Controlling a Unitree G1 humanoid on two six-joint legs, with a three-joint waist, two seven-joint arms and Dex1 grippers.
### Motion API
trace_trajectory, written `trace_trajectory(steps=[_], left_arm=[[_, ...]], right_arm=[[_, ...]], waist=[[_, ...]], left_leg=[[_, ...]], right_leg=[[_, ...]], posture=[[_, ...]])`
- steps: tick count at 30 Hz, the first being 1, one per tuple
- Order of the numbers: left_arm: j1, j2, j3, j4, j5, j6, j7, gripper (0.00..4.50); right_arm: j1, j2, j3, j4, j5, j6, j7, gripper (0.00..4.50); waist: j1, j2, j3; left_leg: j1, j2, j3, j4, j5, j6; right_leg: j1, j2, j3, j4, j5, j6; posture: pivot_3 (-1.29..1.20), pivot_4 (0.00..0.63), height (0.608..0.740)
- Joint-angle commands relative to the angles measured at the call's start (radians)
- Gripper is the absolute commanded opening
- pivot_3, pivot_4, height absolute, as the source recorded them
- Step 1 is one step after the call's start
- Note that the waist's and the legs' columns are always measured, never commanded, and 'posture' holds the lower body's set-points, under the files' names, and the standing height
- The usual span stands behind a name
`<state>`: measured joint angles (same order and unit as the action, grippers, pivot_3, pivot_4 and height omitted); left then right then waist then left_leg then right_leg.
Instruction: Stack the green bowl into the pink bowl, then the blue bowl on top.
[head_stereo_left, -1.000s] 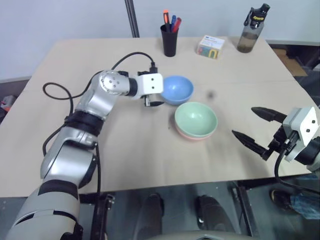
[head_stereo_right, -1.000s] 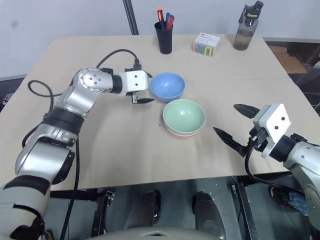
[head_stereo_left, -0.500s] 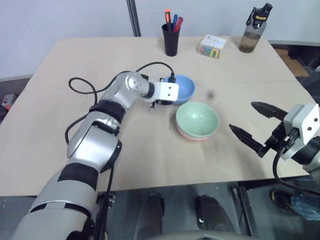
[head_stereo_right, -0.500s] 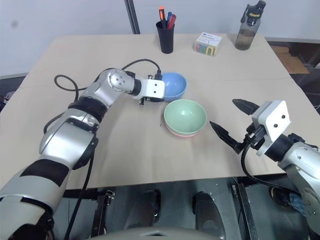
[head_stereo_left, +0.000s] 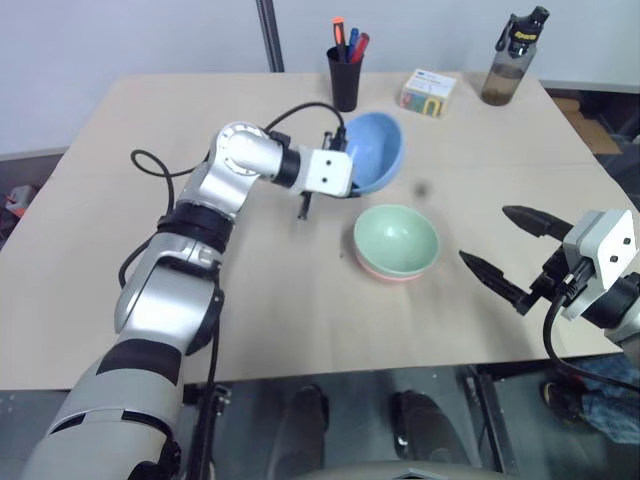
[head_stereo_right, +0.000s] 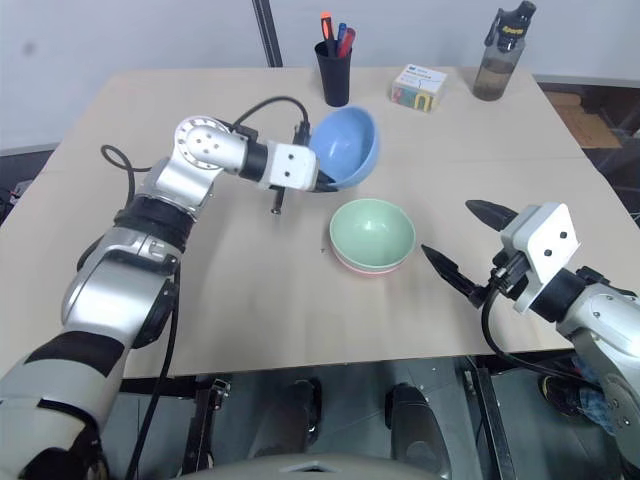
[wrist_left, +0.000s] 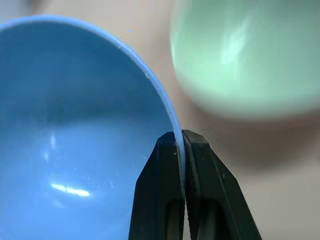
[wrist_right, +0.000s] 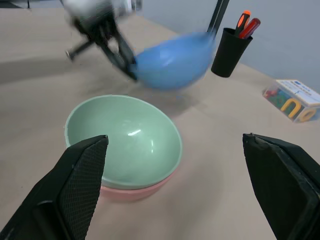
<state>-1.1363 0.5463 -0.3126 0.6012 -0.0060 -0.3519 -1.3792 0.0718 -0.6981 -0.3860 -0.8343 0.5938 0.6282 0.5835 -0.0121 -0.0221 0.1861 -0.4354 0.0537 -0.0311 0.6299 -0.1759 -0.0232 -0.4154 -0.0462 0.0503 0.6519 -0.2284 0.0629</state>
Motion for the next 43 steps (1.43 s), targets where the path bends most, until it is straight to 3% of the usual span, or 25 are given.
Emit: trace_trajectory(steps=[1, 7, 8, 13, 18, 22, 25, 27, 29, 33, 37, 43], left_arm=[[0.052, 0.049, 0.061, -0.310, -0.206, 0.196, -0.133, 0.03], [0.145, 0.080, 0.020, -0.501, -0.271, 0.359, -0.212, 0.03], [0.152, 0.082, 0.013, -0.504, -0.261, 0.357, -0.219, 0.68], [0.156, 0.035, 0.022, -0.486, -0.224, 0.312, -0.145, 2.41], [0.209, 0.009, 0.137, -0.544, -0.305, 0.426, 0.008, 2.41], [0.380, 0.076, 0.234, -0.691, -0.347, 0.572, 0.113, 2.41], [0.582, 0.124, 0.350, -0.849, -0.420, 0.741, 0.231, 3.26], [0.707, 0.133, 0.435, -0.938, -0.450, 0.805, 0.315, 4.11], [0.828, 0.158, 0.507, -1.032, -0.469, 0.854, 0.363, 4.42], [1.062, 0.177, 0.677, -1.193, -0.561, 0.956, 0.435, 4.42], [1.332, 0.151, 0.846, -1.252, -0.578, 0.936, 0.437, 4.42], [1.451, 0.152, 0.856, -1.244, -0.542, 0.835, 0.438, 4.42]], right_arm=[[0.047, -0.005, -0.070, -0.016, -0.003, -0.036, 0.006, 4.50], [0.113, -0.005, -0.096, -0.037, -0.002, -0.057, 0.009, 4.50], [0.115, -0.006, -0.096, -0.038, -0.003, -0.059, 0.007, 4.50], [0.118, -0.004, -0.087, -0.045, 0.001, -0.063, -0.003, 4.50], [0.097, -0.005, -0.045, -0.016, -0.007, -0.082, 0.009, 4.50], [0.065, -0.031, -0.007, 0.054, 0.012, -0.080, 0.071, 4.50], [0.012, -0.073, 0.031, 0.170, 0.008, -0.093, 0.155, 4.50], [-0.006, -0.096, 0.038, 0.240, 0.005, -0.112, 0.211, 4.50], [-0.005, -0.119, 0.031, 0.292, 0.001, -0.134, 0.267, 4.50], [0.001, -0.148, -0.007, 0.375, -0.033, -0.218, 0.336, 4.50], [0.069, -0.212, -0.093, 0.421, 0.000, -0.200, 0.447, 4.50], [0.067, -0.222, -0.099, 0.452, 0.007, -0.201, 0.466, 4.50]], waist=[[-0.002, 0.000, 0.000], [-0.003, 0.002, -0.001], [-0.003, 0.002, -0.001], [-0.001, 0.002, -0.001], [-0.006, 0.002, -0.001], [-0.014, 0.002, -0.001], [-0.029, 0.001, -0.001], [-0.027, 0.001, -0.001], [-0.027, 0.001, -0.001], [-0.018, 0.000, -0.001], [-0.005, 0.001, -0.002], [-0.002, 0.000, -0.003]], left_leg=[[0.001, 0.000, 0.000, 0.000, 0.000, 0.000], [0.005, 0.000, 0.000, 0.003, 0.000, 0.000], [0.005, 0.000, 0.000, 0.004, 0.000, 0.000], [0.004, 0.000, 0.000, 0.006, 0.000, 0.000], [0.003, 0.000, -0.001, 0.006, 0.000, 0.000], [0.005, 0.000, 0.000, 0.005, 0.000, 0.000], [0.005, 0.001, 0.000, 0.004, 0.000, 0.000], [0.005, 0.001, 0.000, 0.004, 0.000, 0.000], [0.005, 0.001, 0.000, 0.004, 0.000, 0.000], [0.005, 0.001, -0.001, 0.004, 0.000, 0.000], [0.005, 0.001, 0.000, 0.005, 0.000, 0.000], [0.006, 0.001, 0.005, 0.003, -0.002, 0.002]], right_leg=[[0.000, 0.000, 0.000, 0.000, 0.000, 0.000], [0.003, 0.000, 0.000, 0.005, -0.002, 0.003], [0.003, 0.000, 0.000, 0.005, -0.002, 0.003], [0.003, 0.000, 0.000, 0.005, -0.002, 0.004], [0.003, 0.000, 0.000, 0.005, -0.002, 0.003], [0.003, 0.001, 0.001, 0.005, -0.002, 0.004], [0.003, 0.001, 0.001, 0.005, -0.002, 0.004], [0.003, 0.001, 0.001, 0.005, -0.002, 0.004], [0.003, 0.000, 0.001, 0.005, -0.002, 0.004], [0.003, 0.000, 0.000, 0.005, -0.003, 0.003], [0.002, -0.001, -0.001, 0.003, -0.003, 0.003], [0.002, -0.002, 0.002, 0.000, -0.003, 0.004]], posture=[[0.00, 0.150, 0.740], [0.00, 0.150, 0.740], [0.00, 0.150, 0.740], [0.00, 0.150, 0.740], [0.00, 0.150, 0.740], [0.00, 0.150, 0.740], [0.00, 0.150, 0.740], [0.00, 0.150, 0.740], [0.00, 0.150, 0.740], [0.00, 0.150, 0.740], [0.00, 0.150, 0.740], [0.00, 0.150, 0.740]])
